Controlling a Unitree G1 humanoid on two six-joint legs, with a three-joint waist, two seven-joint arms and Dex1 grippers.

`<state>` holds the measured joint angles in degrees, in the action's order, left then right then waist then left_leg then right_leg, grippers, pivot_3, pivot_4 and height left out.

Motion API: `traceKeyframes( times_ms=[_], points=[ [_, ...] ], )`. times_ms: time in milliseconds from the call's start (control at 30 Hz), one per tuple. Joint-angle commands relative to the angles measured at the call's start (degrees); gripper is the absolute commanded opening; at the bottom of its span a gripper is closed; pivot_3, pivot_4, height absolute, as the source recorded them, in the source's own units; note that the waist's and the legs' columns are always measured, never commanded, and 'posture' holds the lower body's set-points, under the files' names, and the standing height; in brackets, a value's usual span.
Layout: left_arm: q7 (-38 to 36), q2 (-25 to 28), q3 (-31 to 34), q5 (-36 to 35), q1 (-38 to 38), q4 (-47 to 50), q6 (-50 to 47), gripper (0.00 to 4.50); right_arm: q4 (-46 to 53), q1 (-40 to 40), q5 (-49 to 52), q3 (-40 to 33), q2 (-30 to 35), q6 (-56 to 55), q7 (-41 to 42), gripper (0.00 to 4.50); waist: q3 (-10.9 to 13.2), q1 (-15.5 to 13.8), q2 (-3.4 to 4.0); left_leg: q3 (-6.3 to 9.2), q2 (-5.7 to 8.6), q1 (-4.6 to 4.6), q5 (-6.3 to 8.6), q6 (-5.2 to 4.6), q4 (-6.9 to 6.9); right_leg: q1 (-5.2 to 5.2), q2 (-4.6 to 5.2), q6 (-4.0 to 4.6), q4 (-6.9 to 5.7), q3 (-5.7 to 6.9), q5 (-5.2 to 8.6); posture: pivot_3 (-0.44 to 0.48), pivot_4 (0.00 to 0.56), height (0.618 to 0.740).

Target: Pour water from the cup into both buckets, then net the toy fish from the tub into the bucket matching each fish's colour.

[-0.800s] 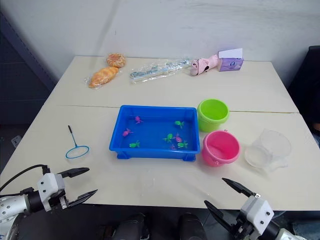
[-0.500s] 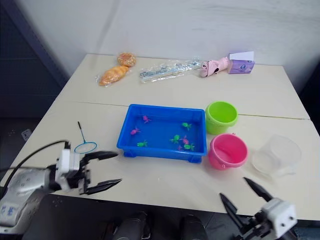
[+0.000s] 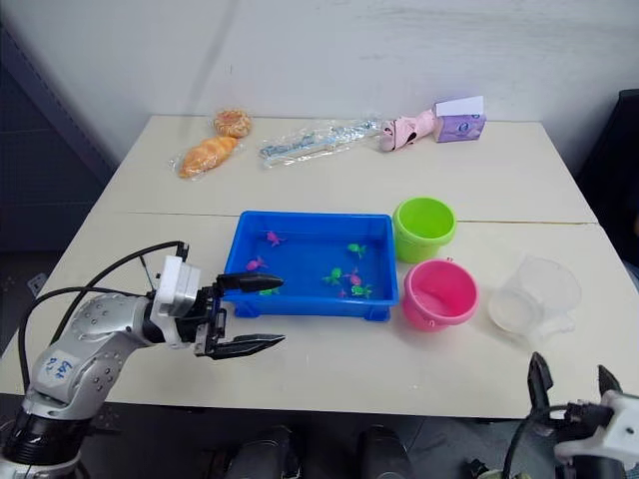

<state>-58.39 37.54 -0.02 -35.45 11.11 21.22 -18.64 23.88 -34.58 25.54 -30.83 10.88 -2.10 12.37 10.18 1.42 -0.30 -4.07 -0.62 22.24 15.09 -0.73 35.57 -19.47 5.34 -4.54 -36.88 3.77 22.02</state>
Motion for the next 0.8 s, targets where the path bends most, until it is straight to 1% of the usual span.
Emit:
traceKeyframes(
  times_ms=[33,233,400,533,800],
  points=[
    [-0.24,-0.81,-0.20,1.04,1.25,-0.36,1.38,4.36,-1.59,2.87,-1.22,-2.95,1.61,1.50,-3.05,4.50,-0.01,-0.01,0.05,0.00,0.00,0.00,0.00,0.00,-0.01,0.00,0.00,0.00,-0.01,0.00,0.00,0.000,0.150,0.740],
    [-1.52,-1.90,-1.15,2.03,2.31,-1.29,2.91,4.36,-8.11,10.11,-2.55,-3.14,4.90,3.18,-3.76,4.50,0.00,0.13,0.04,-0.07,0.01,-0.02,-0.04,-0.06,0.05,0.01,-0.02,0.00,-0.08,-0.05,0.00,0.000,0.150,0.740],
    [-1.52,-2.08,-0.76,2.68,1.65,-1.42,3.53,4.36,-11.91,14.32,-0.96,-3.91,5.56,3.86,-3.76,4.50,0.00,0.05,0.04,-0.08,0.00,-0.02,-0.08,-0.02,0.04,-0.02,-0.04,0.00,-0.16,-0.06,0.00,0.000,0.150,0.740],
    [-1.11,-2.28,-0.80,2.99,0.77,-0.69,3.82,4.36,-15.79,17.73,-0.30,-5.97,5.66,4.19,-5.74,4.50,0.00,0.06,0.03,-0.09,0.01,-0.02,-0.08,-0.04,0.09,0.00,-0.04,-0.01,-0.16,-0.07,0.00,0.000,0.150,0.740],
    [-1.20,-2.76,-1.02,3.79,1.16,-0.68,3.96,4.36,-19.05,21.10,-1.64,-5.64,6.64,5.91,-5.87,4.50,0.00,0.10,0.04,-0.10,0.01,-0.02,-0.08,-0.03,0.08,0.00,-0.04,-0.01,-0.17,-0.07,0.00,0.000,0.150,0.740]
  ],
)
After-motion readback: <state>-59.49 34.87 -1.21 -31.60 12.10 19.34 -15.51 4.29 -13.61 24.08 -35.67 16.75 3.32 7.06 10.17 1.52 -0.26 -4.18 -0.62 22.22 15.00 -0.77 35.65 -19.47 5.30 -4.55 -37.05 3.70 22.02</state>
